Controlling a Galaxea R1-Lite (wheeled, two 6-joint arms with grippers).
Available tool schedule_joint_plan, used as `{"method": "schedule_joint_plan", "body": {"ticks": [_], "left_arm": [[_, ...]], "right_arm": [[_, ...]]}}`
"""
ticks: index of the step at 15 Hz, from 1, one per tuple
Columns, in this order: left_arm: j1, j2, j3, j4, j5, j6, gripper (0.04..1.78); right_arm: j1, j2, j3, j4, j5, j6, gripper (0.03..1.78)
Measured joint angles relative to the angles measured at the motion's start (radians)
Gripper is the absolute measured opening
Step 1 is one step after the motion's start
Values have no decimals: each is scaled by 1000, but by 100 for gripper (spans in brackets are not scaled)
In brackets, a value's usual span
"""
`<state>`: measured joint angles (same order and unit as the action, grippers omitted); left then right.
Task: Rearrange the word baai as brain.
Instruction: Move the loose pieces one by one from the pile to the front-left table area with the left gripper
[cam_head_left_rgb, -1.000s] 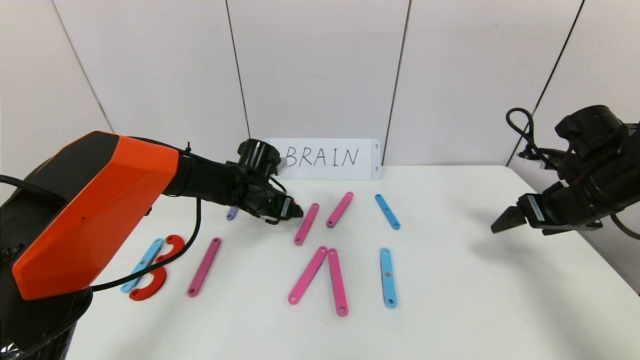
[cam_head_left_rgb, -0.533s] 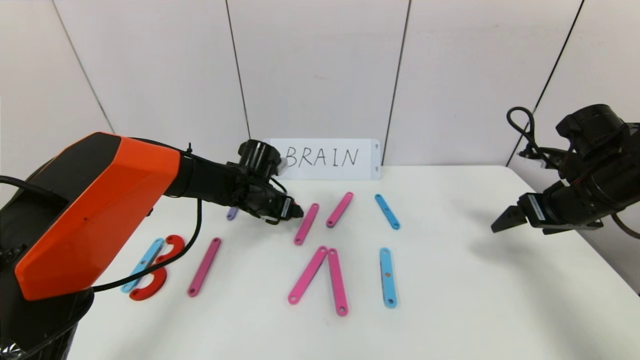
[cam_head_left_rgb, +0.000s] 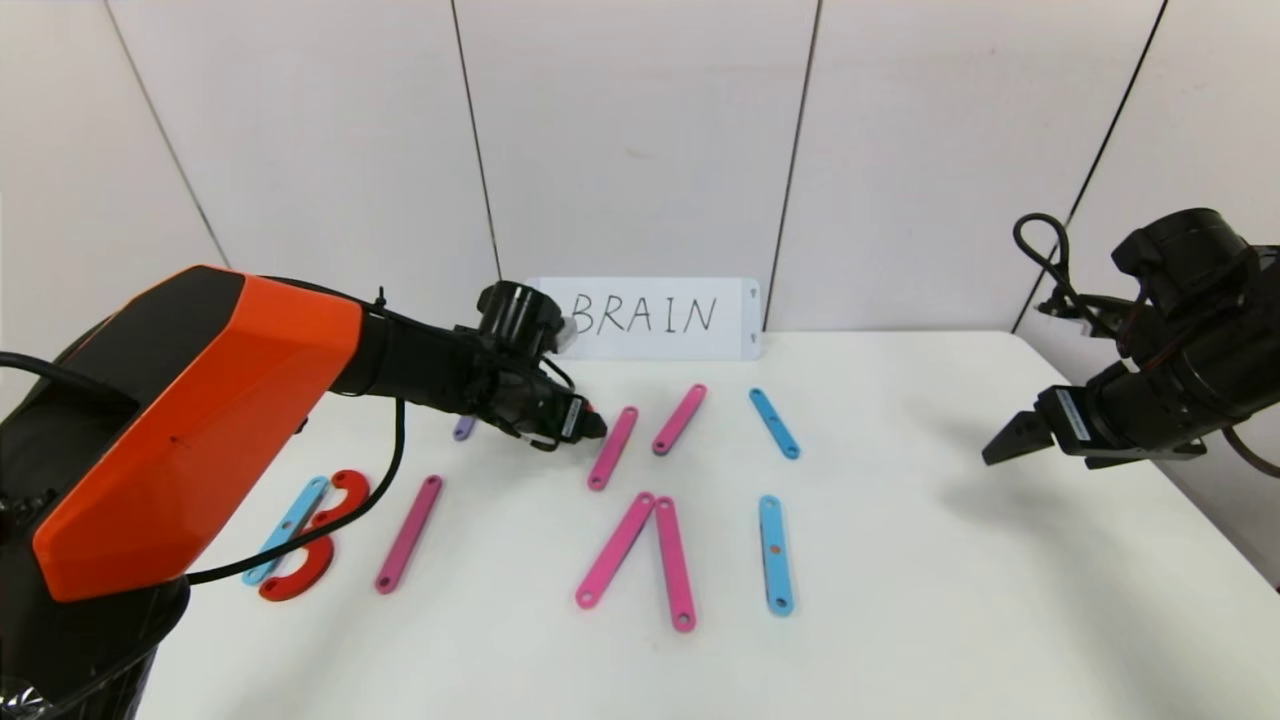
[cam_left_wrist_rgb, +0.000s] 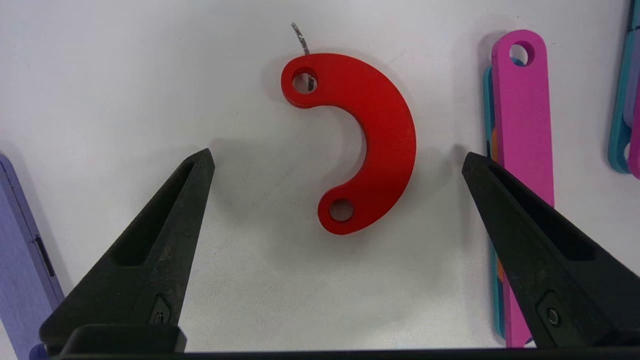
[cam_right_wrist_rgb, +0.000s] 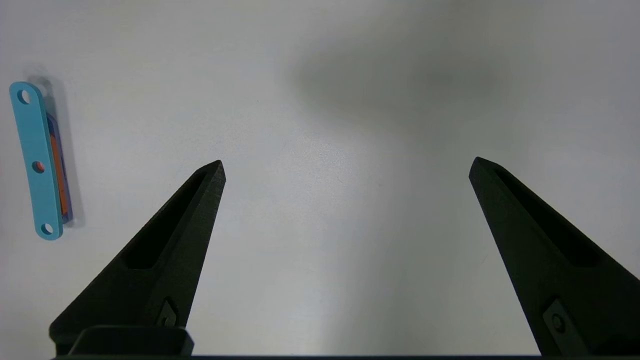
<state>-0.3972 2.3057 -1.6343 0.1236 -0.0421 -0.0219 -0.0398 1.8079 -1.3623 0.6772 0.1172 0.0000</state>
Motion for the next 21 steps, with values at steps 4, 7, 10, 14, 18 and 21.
{"method": "schedule_joint_plan", "body": {"ticks": [4, 7, 10, 14, 18, 21], "left_arm": [[-2, -10, -25, 87, 5, 46, 173], [-4, -7, -110, 216, 10, 44, 173], [-8, 21, -193, 282, 15, 26, 173], [-23, 77, -309, 331, 36, -17, 173], [-25, 91, -343, 360, 38, -15, 173], [-22, 75, -345, 376, 38, -14, 173]], "right_arm": [[0, 0, 0, 0, 0, 0, 171], [0, 1, 0, 0, 0, 0, 171], [0, 1, 1, 0, -1, 0, 171], [1, 2, 3, 0, 0, 0, 171], [3, 4, 5, -2, -1, -1, 171], [6, 6, 6, -2, -3, -1, 171]]}}
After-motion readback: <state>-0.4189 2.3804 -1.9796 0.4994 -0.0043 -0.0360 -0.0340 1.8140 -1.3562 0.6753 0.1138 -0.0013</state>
